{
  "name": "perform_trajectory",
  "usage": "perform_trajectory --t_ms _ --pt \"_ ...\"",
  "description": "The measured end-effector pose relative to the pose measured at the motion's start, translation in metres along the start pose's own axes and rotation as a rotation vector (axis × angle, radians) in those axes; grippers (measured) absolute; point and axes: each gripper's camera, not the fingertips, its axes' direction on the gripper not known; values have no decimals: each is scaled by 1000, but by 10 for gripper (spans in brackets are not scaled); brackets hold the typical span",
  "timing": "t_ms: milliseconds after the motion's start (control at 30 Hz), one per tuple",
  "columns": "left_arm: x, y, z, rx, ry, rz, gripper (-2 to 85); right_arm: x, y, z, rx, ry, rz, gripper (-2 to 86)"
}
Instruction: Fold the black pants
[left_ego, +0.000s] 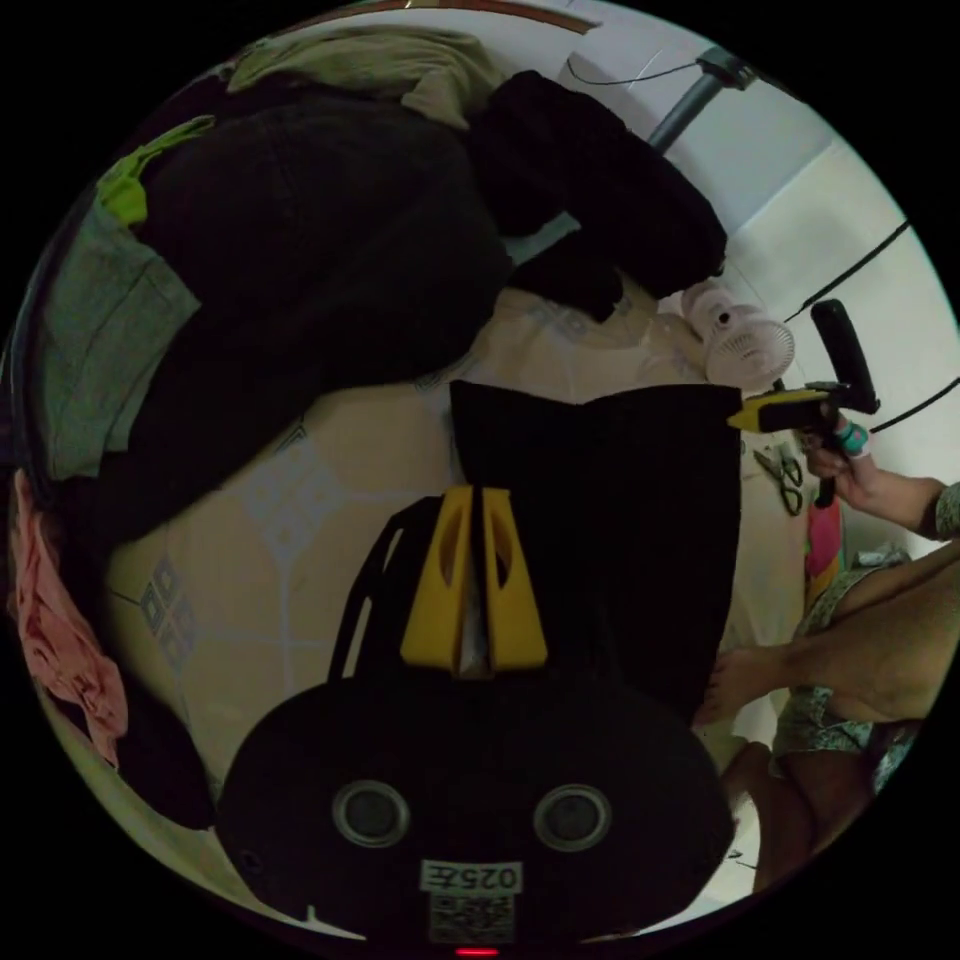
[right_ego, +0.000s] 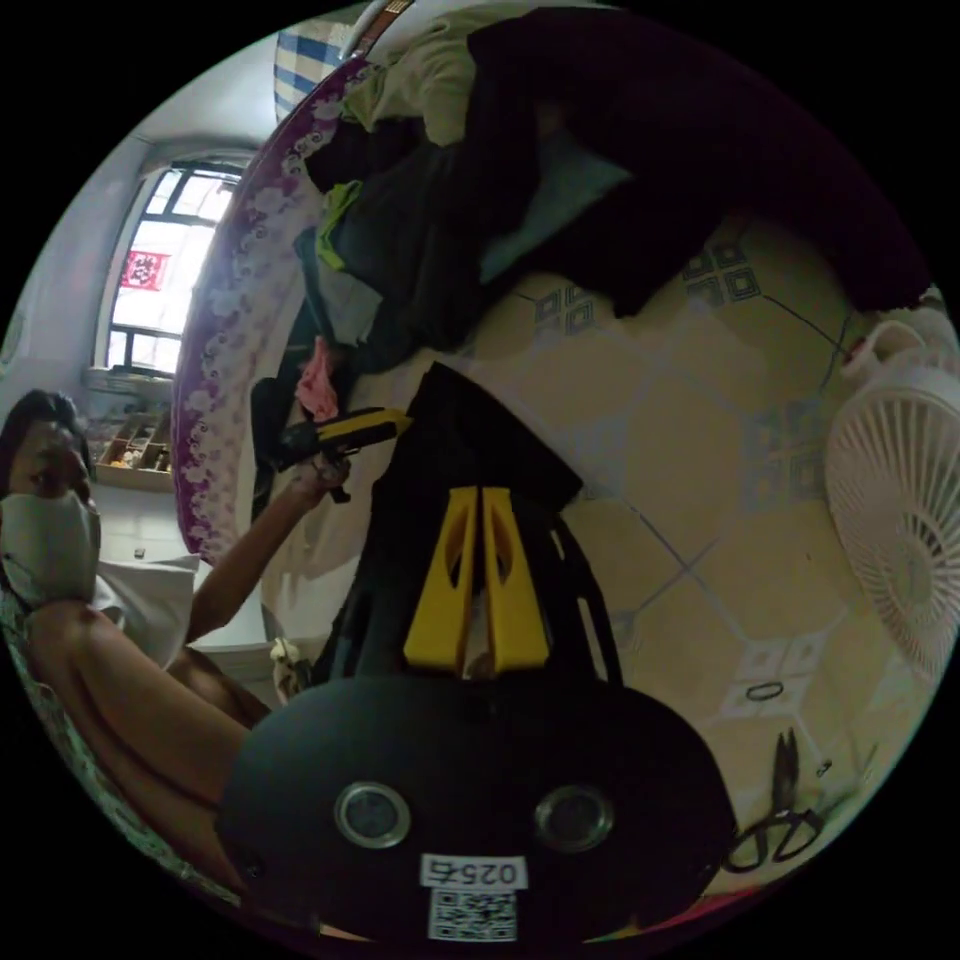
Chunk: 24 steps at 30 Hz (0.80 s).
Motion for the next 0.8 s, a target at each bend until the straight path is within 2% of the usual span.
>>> perform_trajectory --t_ms 167,267,400,567,600,667,800 --pt "-15 4 18 -4 -9 -66 10 37 -3 21 -82 54 23 26" --pt "-37 15 11 10 19 -189 19 53 18 0 -10 -76 118 82" --pt "-58 30 10 -47 124 -198 31 68 60 -14 78 -223 256 133" --pt "-75 12 25 -50 290 -229 41 62 44 7 127 -314 215 96" --pt "-73 3 31 -74 261 -209 25 54 38 16 100 -324 186 77" --pt "-69 -9 36 -115 260 -127 2 42 33 23 56 -267 170 35" --pt "-65 -14 36 -140 227 -138 -8 19 36 5 50 -118 50 -4"
